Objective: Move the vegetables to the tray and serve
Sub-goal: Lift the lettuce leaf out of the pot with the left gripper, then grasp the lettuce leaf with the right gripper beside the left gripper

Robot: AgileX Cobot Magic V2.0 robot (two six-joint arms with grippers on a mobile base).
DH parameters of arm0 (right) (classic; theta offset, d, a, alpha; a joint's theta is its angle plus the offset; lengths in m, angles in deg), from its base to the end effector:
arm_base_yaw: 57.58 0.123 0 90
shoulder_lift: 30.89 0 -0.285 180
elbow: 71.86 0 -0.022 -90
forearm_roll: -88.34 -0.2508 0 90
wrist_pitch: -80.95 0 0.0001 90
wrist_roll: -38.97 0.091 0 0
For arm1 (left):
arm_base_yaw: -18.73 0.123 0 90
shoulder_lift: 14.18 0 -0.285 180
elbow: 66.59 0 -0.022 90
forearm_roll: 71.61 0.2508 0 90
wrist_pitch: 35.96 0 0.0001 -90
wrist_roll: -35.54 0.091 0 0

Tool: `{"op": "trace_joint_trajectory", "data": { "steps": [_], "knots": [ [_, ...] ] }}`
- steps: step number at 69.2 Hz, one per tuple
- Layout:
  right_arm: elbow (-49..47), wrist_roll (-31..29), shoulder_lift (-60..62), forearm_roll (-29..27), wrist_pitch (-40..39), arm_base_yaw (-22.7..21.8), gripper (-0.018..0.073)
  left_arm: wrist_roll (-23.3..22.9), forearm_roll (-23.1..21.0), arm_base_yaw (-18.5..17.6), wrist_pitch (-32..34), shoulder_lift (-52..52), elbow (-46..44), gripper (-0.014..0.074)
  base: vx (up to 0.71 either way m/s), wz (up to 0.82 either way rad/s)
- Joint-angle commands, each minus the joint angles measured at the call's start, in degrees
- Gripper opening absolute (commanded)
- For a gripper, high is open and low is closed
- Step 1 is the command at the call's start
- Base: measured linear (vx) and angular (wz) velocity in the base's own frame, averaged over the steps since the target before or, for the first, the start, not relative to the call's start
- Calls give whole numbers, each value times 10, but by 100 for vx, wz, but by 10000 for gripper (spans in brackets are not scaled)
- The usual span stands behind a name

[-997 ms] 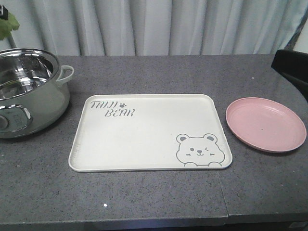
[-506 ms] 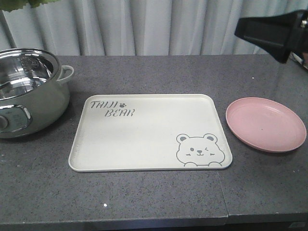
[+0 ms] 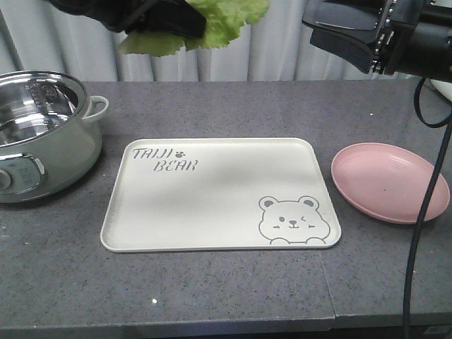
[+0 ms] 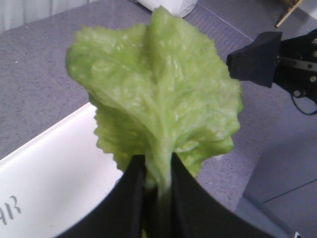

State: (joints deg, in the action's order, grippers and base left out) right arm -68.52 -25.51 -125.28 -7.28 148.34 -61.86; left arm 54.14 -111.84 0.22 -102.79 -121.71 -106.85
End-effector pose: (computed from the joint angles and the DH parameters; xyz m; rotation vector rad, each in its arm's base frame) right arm 0.3144 0.0603 0.3987 -0.4064 1.6461 1.3227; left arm 0.3302 -0.1675 0.4668 0.7039 2.1078 -0.8831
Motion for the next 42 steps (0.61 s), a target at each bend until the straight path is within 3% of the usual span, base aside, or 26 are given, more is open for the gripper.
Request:
{"op": "trace_joint_trajectory", "data": {
  "steps": [1,24,42],
  "knots": [
    [-19,-10,13,-85,16,-4,549,2,-32,-20,47,10,-13,-7,0,0],
    [-18,-9,1,-85,-13,-4,549,2,-26,-71,70,-23,-13,-7,0,0],
    [-17,3,-19,-84,-24,-3,549,2,-27,-76,84,-23,-13,-7,0,0]
  ]
}}
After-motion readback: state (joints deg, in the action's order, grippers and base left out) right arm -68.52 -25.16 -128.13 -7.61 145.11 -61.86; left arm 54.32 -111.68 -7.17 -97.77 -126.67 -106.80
